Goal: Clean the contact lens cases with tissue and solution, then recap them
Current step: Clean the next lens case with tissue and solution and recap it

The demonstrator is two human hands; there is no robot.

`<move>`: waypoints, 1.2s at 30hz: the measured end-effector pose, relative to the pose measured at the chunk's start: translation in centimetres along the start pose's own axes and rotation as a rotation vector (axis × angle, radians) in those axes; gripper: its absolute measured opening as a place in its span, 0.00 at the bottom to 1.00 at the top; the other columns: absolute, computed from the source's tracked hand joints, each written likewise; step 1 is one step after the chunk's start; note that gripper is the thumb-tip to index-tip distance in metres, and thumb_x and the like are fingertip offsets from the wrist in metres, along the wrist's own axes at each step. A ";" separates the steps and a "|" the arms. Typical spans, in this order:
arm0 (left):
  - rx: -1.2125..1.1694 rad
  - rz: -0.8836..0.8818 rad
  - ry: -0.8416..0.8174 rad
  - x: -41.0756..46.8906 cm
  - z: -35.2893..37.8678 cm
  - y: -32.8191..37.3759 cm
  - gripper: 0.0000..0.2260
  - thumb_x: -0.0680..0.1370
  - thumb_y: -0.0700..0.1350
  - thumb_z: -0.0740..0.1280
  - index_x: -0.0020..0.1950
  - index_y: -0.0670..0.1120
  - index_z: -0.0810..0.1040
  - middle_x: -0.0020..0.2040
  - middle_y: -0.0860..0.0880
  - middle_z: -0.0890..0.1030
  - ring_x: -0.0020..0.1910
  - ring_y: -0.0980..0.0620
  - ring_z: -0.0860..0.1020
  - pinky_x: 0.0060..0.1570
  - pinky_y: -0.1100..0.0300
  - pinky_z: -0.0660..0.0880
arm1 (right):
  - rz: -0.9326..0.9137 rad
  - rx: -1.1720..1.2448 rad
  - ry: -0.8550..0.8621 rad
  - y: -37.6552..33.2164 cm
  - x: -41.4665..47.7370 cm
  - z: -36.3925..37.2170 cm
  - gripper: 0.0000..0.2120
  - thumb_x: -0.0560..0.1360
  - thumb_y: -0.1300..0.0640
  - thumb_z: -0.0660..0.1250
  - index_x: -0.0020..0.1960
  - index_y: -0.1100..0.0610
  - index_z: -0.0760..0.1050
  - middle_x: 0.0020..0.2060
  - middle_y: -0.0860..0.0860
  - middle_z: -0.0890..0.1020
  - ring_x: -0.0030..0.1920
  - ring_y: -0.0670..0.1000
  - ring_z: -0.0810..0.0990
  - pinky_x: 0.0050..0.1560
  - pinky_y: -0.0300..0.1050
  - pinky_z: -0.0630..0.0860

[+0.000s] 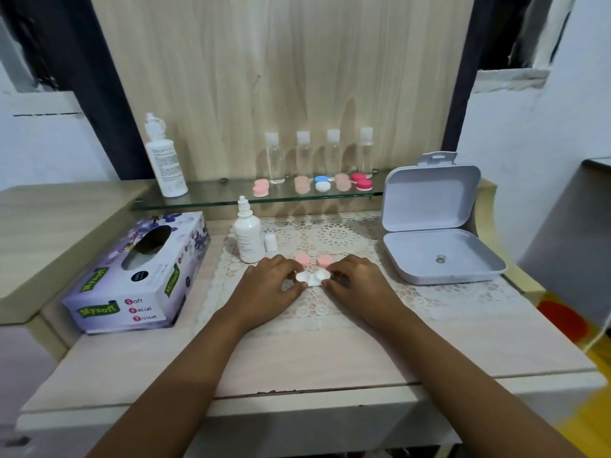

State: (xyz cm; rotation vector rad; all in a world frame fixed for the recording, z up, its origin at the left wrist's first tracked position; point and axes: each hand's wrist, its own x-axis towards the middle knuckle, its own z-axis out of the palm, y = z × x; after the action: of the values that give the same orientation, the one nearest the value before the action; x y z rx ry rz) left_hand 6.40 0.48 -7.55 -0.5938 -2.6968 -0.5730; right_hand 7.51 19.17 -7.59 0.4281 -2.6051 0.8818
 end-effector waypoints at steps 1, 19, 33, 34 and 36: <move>0.000 0.002 0.004 -0.1 0.0 0.1 0.14 0.76 0.54 0.65 0.59 0.50 0.76 0.52 0.53 0.77 0.53 0.51 0.73 0.53 0.53 0.70 | -0.002 -0.001 0.006 0.1 0.0 0.0 0.10 0.72 0.56 0.67 0.51 0.57 0.81 0.45 0.54 0.80 0.48 0.54 0.75 0.48 0.43 0.69; -0.580 -0.555 0.449 3.1 -0.7 -4.0 0.24 0.73 0.49 0.71 0.66 0.44 0.70 0.57 0.50 0.77 0.54 0.51 0.75 0.56 0.53 0.73 | -0.047 -0.021 0.060 0.4 -0.4 0.4 0.09 0.73 0.56 0.67 0.45 0.62 0.79 0.43 0.54 0.78 0.46 0.52 0.74 0.46 0.43 0.70; -0.206 -0.186 0.309 0.7 -3.1 -2.7 0.23 0.71 0.46 0.73 0.63 0.47 0.72 0.54 0.51 0.74 0.51 0.54 0.73 0.49 0.61 0.67 | -0.035 0.026 0.062 0.3 -0.3 0.2 0.08 0.73 0.56 0.67 0.47 0.60 0.80 0.45 0.53 0.79 0.47 0.52 0.75 0.49 0.45 0.71; -0.158 -0.134 0.279 0.3 -3.3 -2.6 0.22 0.71 0.47 0.73 0.63 0.47 0.72 0.54 0.52 0.75 0.50 0.54 0.73 0.48 0.61 0.67 | -0.035 0.020 0.062 0.3 -0.3 0.2 0.08 0.73 0.57 0.67 0.46 0.61 0.80 0.44 0.54 0.79 0.47 0.52 0.75 0.49 0.46 0.71; -0.064 -0.047 0.204 -0.1 -3.6 -3.0 0.23 0.72 0.49 0.72 0.64 0.48 0.72 0.55 0.52 0.76 0.50 0.54 0.73 0.47 0.61 0.69 | -0.033 0.008 0.062 0.3 -0.3 0.3 0.09 0.72 0.57 0.67 0.45 0.63 0.79 0.43 0.54 0.79 0.46 0.52 0.75 0.48 0.47 0.72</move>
State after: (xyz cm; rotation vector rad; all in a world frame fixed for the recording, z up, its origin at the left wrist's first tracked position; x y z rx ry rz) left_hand 5.93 -3.65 -5.35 -0.4622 -2.5147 -0.6946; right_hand 7.61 19.32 -8.09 0.4383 -2.5318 0.8807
